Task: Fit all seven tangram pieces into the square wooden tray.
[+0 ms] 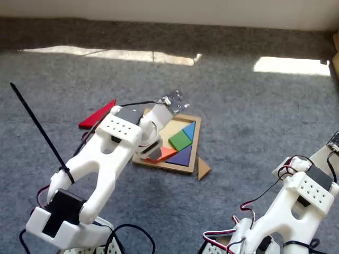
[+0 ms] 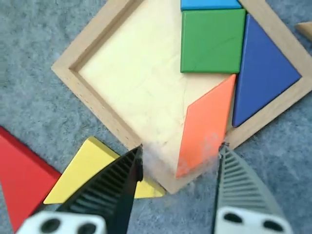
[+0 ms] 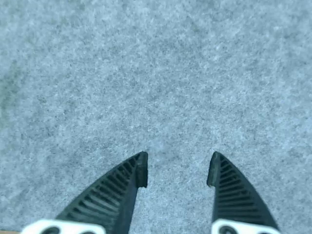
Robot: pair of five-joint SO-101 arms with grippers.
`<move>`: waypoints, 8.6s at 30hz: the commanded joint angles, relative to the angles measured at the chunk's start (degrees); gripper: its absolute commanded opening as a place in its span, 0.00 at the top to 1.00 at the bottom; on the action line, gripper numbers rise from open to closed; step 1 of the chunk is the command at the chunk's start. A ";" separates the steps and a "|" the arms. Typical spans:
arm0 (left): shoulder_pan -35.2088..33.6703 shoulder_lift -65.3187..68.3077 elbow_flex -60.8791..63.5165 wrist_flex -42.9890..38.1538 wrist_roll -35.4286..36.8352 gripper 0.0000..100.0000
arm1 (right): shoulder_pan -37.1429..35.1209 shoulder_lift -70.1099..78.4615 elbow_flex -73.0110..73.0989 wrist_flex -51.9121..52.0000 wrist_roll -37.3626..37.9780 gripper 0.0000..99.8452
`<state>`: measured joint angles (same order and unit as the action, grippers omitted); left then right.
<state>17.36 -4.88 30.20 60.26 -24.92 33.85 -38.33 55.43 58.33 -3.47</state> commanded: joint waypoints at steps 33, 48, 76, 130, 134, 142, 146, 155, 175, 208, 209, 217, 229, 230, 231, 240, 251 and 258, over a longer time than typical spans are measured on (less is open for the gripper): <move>0.04 4.62 2.59 -10.11 7.74 0.76 | -0.57 -0.92 -0.31 -1.01 0.00 0.79; 0.66 11.56 -1.89 -9.67 7.56 0.84 | -0.57 -0.92 -0.31 -1.01 0.00 0.79; 2.77 -5.49 -1.36 0.53 7.82 0.87 | -0.57 -0.92 -0.22 -1.01 0.00 0.79; -1.27 19.30 -12.26 -3.78 12.31 0.78 | -0.57 -0.92 -0.31 -1.01 0.00 0.79; -0.40 19.21 -12.53 -1.76 12.22 0.79 | -0.57 -0.92 -0.31 -1.01 0.00 0.79; -0.31 19.03 -12.70 -2.02 12.22 0.89 | -0.57 -0.92 -0.22 -1.01 0.00 0.79; -0.04 19.03 -15.16 0.53 12.22 0.90 | -0.57 -0.92 -0.22 -1.01 0.00 0.79; -0.13 19.03 -25.80 10.64 12.22 0.90 | -0.57 -0.92 -0.22 -1.01 0.00 0.79; -5.85 -4.97 -17.89 21.98 12.22 0.90 | -0.57 -0.92 -0.22 -1.01 0.00 0.79; -15.43 -15.87 27.30 -6.07 8.79 0.76 | -2.07 -0.92 -0.22 -1.01 0.00 0.79; -15.43 -15.87 27.91 -6.68 8.79 0.76 | -2.07 -0.92 -0.22 -1.01 0.00 0.79; -15.60 -15.87 28.35 -6.86 8.70 0.81 | -2.07 -0.92 -0.22 -1.01 0.00 0.79; -14.37 -24.48 19.30 9.85 9.05 0.76 | -2.07 -0.92 -0.22 -1.01 0.00 0.79; -13.23 -24.66 20.26 9.93 9.14 0.76 | -2.07 -0.92 -0.22 -1.01 0.00 0.79; -12.35 -24.66 21.23 9.67 9.85 0.76 | -2.07 -0.92 -0.22 -1.01 0.00 0.79; -11.56 -19.91 28.62 -0.70 12.40 0.76 | -2.07 -0.92 -0.22 -1.01 0.00 0.79; -17.54 -4.70 20.09 -2.64 12.22 0.85 | -1.80 -0.92 -0.22 -1.01 0.00 0.79; -17.36 -9.01 20.35 -2.29 12.22 0.94 | -1.98 -0.92 -0.22 -1.01 0.00 0.79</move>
<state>1.54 -10.95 51.38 58.24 -12.88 32.35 -38.33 55.43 58.33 -3.47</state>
